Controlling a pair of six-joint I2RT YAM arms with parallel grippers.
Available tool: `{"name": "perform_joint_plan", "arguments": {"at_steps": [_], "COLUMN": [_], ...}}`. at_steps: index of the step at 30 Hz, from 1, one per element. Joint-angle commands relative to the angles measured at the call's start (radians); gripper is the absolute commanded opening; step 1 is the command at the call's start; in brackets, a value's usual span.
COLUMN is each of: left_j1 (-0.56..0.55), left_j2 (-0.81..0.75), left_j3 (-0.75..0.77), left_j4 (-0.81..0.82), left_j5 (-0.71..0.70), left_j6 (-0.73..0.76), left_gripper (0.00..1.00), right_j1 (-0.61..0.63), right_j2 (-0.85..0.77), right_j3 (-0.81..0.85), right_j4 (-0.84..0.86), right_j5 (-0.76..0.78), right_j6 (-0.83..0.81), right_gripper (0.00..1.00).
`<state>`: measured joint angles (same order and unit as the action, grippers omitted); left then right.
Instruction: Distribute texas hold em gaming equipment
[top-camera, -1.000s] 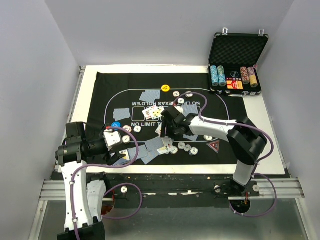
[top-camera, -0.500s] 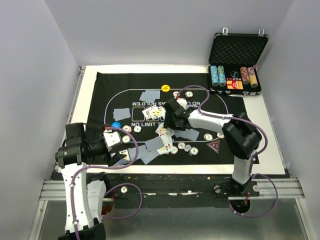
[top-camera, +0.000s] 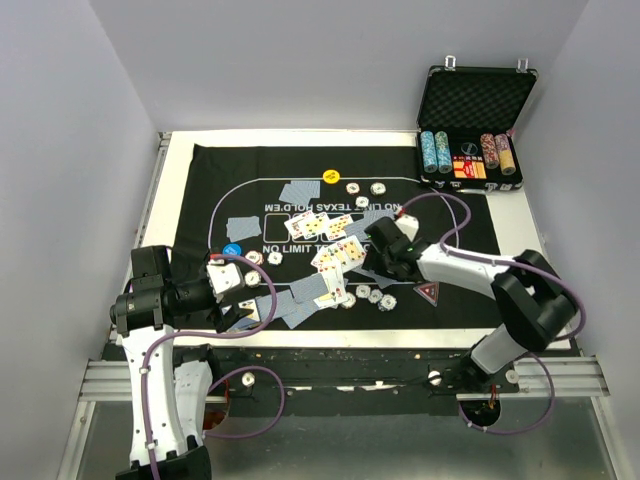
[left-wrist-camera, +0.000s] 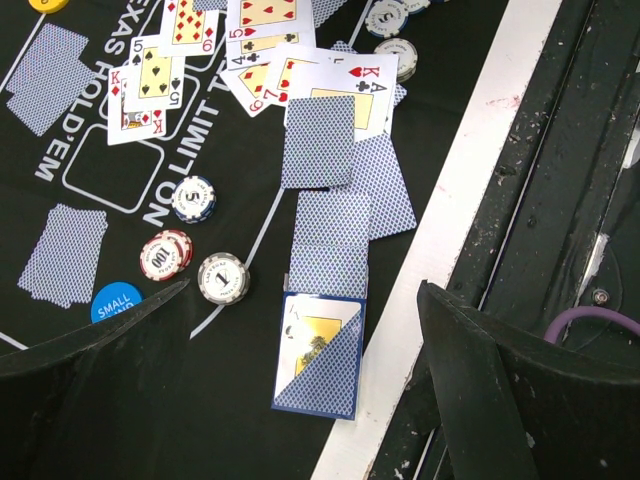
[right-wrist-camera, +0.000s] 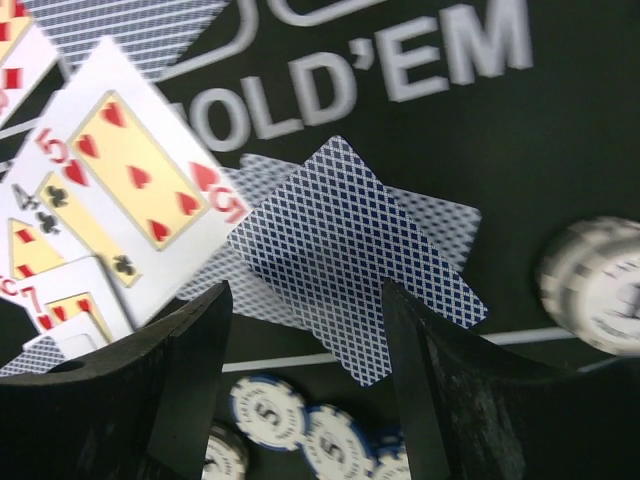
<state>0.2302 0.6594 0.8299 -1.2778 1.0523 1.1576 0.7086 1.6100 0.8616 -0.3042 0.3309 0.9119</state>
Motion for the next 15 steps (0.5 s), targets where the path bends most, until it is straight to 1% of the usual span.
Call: {"name": "perform_joint_plan", "arguments": {"at_steps": [1, 4, 8, 12, 15], "left_j1": [0.008, 0.008, 0.008, 0.009, 0.008], "left_j2": [-0.009, -0.003, 0.006, 0.006, 0.005], "left_j3": [0.012, 0.011, 0.02, 0.025, 0.025], "left_j4": [-0.011, -0.006, -0.012, -0.012, -0.009], "left_j5": [0.041, 0.041, 0.051, 0.051, 0.046], "left_j6": [0.01, 0.01, 0.007, 0.001, -0.001], "left_gripper": [0.99, 0.99, 0.99, 0.99, 0.99], "right_j1": [-0.047, -0.047, -0.047, -0.037, 0.002], "right_j2": [-0.071, -0.105, -0.082, 0.013, 0.097], "right_j3": [-0.111, -0.079, 0.031, 0.149, 0.224], "right_j4": [-0.076, -0.09, -0.093, -0.047, -0.032], "right_j5": [0.036, 0.013, -0.018, -0.075, -0.076], "right_j6": [0.044, 0.019, -0.019, -0.071, -0.09], "right_gripper": [0.7, 0.7, 0.7, 0.69, 0.69]}}
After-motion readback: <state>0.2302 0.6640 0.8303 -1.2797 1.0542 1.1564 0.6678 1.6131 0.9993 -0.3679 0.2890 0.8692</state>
